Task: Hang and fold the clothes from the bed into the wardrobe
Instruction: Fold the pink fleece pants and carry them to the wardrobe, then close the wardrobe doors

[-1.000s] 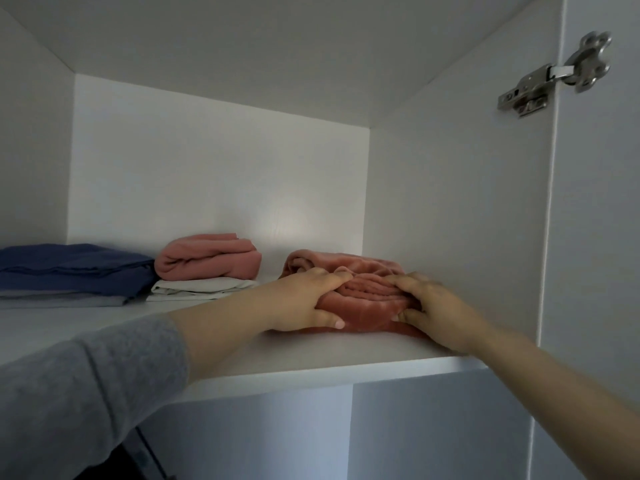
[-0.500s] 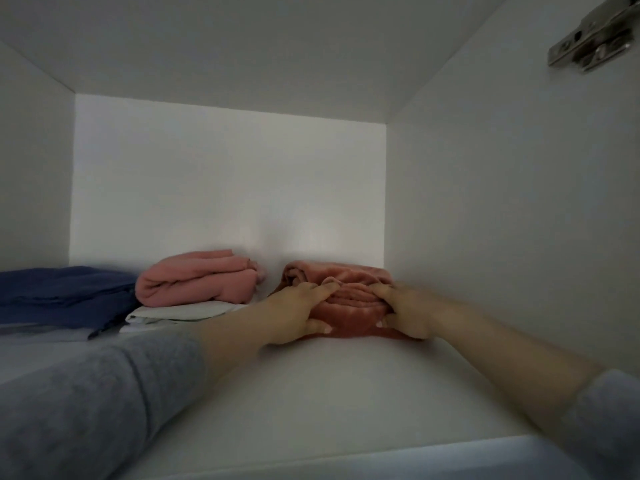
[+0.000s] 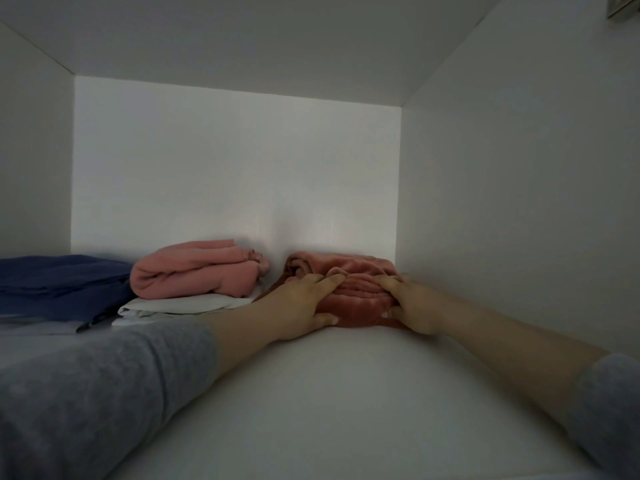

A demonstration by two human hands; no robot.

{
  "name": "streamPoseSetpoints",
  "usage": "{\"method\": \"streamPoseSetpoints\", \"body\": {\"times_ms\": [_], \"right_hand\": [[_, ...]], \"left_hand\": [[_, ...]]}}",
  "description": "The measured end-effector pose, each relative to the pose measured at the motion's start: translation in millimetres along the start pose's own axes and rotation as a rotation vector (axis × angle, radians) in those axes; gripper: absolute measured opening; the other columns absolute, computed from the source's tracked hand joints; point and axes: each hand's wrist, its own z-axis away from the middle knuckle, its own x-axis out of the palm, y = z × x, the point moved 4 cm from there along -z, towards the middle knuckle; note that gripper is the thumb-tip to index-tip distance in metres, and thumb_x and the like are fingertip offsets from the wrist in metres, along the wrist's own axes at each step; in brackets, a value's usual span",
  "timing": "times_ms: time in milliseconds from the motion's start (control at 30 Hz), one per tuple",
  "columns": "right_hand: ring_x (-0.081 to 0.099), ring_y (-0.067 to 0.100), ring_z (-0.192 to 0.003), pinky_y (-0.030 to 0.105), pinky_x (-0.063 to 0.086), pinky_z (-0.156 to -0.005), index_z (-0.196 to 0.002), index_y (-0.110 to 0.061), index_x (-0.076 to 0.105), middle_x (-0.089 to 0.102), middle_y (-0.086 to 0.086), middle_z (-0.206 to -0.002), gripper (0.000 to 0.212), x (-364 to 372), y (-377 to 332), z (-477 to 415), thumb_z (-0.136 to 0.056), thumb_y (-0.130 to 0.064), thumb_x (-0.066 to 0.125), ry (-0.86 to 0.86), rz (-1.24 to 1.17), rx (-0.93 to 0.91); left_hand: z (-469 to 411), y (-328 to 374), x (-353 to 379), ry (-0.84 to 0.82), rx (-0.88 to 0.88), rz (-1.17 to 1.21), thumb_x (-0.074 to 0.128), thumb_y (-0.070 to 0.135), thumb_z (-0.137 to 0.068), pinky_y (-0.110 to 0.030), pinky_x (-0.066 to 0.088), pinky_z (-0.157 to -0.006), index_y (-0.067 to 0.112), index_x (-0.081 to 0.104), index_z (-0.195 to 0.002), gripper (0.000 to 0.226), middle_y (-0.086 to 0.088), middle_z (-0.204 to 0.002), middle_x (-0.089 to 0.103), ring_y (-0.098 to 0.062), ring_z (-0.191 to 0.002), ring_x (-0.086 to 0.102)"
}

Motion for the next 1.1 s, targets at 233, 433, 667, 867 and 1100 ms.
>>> {"method": "streamPoseSetpoints", "body": {"times_ms": [233,433,667,867,1100], "right_hand": [[0.033,0.028,-0.139,0.030,0.026,-0.115,-0.153,-0.023,0.021,0.024,0.013,-0.154,0.068,4.7,4.8,-0.2,-0.096,-0.026,0.057,0.026,-0.017,0.030],[0.042,0.031,-0.132,0.030,0.034,-0.109,-0.154,-0.025,0.018,0.030,0.015,-0.148,0.076,-0.3,0.4,10.3,-0.093,-0.031,0.062,0.081,0.034,0.091],[0.048,0.028,-0.123,0.033,0.042,-0.102,-0.145,-0.022,0.038,0.046,0.010,-0.134,0.067,-34.0,-27.8,41.2,-0.085,-0.029,0.069,0.260,0.013,0.102],[0.057,0.018,-0.112,0.022,0.039,-0.088,-0.133,-0.022,0.052,0.058,0.004,-0.124,0.049,-62.0,-76.7,94.7,-0.087,-0.029,0.068,0.532,-0.252,0.088],[0.064,0.001,-0.080,0.006,0.044,-0.065,-0.108,-0.025,0.061,0.066,-0.011,-0.093,0.023,-71.7,-142.2,191.0,-0.088,-0.015,0.065,0.843,-0.721,0.054]], "left_hand": [[1.2,5.6,2.1,0.069,-0.016,-0.101,0.051,0.052,-0.093,-0.039,0.036,-0.107,0.030,0.008,-0.155,0.079,-0.008,-0.148,0.036,-0.034,-0.123,0.046],[9.5,12.0,-5.9,0.145,0.000,-0.162,0.053,0.050,-0.092,-0.039,0.037,-0.106,0.027,0.012,-0.155,0.079,-0.006,-0.146,0.037,-0.026,-0.127,0.044],[36.9,30.6,-43.2,0.275,-0.010,0.141,0.061,0.035,-0.090,-0.036,0.035,-0.109,0.020,0.035,-0.148,0.065,-0.005,-0.144,0.043,-0.022,-0.131,0.042],[83.0,57.7,-90.9,0.433,-0.109,0.428,0.066,0.033,-0.087,-0.036,0.045,-0.098,0.018,0.050,-0.132,0.050,-0.004,-0.128,0.055,-0.020,-0.114,0.056],[173.5,82.1,-116.0,0.689,-0.199,1.072,0.070,0.014,-0.086,-0.013,0.049,-0.081,0.016,0.060,-0.111,0.027,0.001,-0.116,0.065,-0.008,-0.099,0.065]]}}
